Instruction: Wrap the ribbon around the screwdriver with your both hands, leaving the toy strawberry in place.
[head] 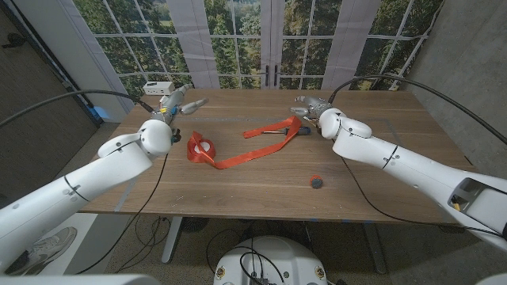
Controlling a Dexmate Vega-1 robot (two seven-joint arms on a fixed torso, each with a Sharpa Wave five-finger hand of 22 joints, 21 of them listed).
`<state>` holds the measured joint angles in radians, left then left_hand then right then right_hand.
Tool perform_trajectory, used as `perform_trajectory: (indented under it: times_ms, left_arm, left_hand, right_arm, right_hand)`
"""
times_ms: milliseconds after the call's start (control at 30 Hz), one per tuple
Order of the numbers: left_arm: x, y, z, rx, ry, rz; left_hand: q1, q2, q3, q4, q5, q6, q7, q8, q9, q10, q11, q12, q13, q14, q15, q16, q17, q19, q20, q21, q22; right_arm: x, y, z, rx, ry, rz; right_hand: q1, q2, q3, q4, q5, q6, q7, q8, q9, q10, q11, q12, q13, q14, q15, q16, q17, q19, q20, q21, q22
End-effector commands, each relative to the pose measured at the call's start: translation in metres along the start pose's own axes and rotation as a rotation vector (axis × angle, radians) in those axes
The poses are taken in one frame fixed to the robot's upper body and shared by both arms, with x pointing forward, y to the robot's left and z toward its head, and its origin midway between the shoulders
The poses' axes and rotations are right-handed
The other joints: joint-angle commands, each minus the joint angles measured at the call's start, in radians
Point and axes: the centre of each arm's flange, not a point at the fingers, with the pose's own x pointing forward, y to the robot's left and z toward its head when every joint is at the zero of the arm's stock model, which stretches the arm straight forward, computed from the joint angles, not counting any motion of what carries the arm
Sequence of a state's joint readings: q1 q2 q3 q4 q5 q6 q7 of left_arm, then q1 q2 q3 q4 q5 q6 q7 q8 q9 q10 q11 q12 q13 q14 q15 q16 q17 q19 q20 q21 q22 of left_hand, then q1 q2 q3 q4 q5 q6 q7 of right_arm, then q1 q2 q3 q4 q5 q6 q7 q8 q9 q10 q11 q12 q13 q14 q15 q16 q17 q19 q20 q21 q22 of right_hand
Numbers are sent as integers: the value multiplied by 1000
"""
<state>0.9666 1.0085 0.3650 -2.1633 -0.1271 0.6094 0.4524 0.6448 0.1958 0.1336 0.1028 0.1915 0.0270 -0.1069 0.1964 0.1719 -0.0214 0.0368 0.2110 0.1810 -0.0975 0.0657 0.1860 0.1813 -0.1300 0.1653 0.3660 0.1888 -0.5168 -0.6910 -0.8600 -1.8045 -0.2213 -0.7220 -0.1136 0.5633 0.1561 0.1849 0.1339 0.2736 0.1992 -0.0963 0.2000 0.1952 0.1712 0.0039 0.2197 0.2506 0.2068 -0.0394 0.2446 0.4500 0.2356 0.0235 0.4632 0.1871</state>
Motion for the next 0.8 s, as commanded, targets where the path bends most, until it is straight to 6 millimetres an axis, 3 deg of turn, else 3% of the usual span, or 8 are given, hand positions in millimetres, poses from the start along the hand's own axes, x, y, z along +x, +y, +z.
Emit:
perform_trajectory:
  times_ms: [33,233,333,400,533,667,733,800]
  left_arm:
    - [1,10,-17,-321,-225,69]
    - [7,11,-32,-482,-375,53]
    - [13,9,-38,-533,-429,-1]
    - [14,6,-41,-551,-419,-2]
    - [13,-3,-48,-580,-393,-16]
    - [13,-12,-64,-614,-289,-7]
    - [14,-16,-74,-654,-318,-46]
    - [1,-18,-78,-677,-302,3]
  left_hand:
    - [-56,29,101,77,33,50,21,0,4,48,3,11,0,17,-19,11,2,24,-32,9,6]
    - [-141,23,209,95,66,67,61,-12,4,104,-8,15,-1,66,-39,17,1,91,-94,33,9]
    - [-182,15,224,96,71,40,81,-22,4,103,-18,7,-2,67,-55,12,0,98,-117,35,8]
    - [-196,12,225,96,73,31,81,-24,4,100,-19,4,-2,63,-57,9,0,98,-122,34,8]
    - [-210,12,227,96,74,32,88,-22,4,96,-19,0,-2,60,-60,7,0,100,-127,34,8]
    - [-228,13,232,96,77,23,86,-23,3,83,-16,-7,-2,51,-59,3,-1,99,-128,33,7]
    - [-243,13,238,94,79,6,82,-26,3,72,-14,-12,-2,46,-55,0,-2,97,-126,32,7]
    - [-263,11,246,92,80,-24,85,-31,3,53,-9,-19,-2,28,-45,-6,-2,83,-118,25,6]
  right_arm:
    - [-22,-14,-2,289,-259,-340]
    - [-24,-14,-10,480,-375,-382]
    - [-26,-14,-9,454,-377,-432]
    - [-29,-11,-6,452,-347,-497]
    - [-34,0,2,474,-310,-535]
    - [-40,12,11,441,-329,-521]
    - [-46,8,15,381,-338,-536]
    - [-47,3,15,410,-332,-588]
  right_hand:
    - [-15,18,17,5,-16,45,7,14,0,58,17,16,-10,58,1,9,-30,85,-12,23,-7]
    - [-31,30,41,8,-29,88,28,19,-1,114,51,21,-24,110,5,9,-64,160,6,30,-16]
    - [-42,35,48,16,-32,87,37,14,-1,117,66,17,-28,117,16,7,-72,180,7,29,-19]
    - [-62,35,57,26,-38,92,50,11,0,143,89,19,-34,149,24,12,-85,214,-8,28,-21]
    - [-77,34,65,30,-42,117,77,16,0,161,102,18,-39,165,29,11,-97,242,-12,26,-22]
    - [-89,36,76,31,-44,154,76,25,0,179,101,18,-42,175,39,8,-108,232,0,11,-22]
    - [-92,39,84,31,-44,157,71,23,-1,181,89,16,-43,187,29,11,-111,229,1,5,-20]
    - [-97,41,101,29,-45,163,56,20,-1,190,54,14,-45,215,14,18,-119,229,3,-2,-18]
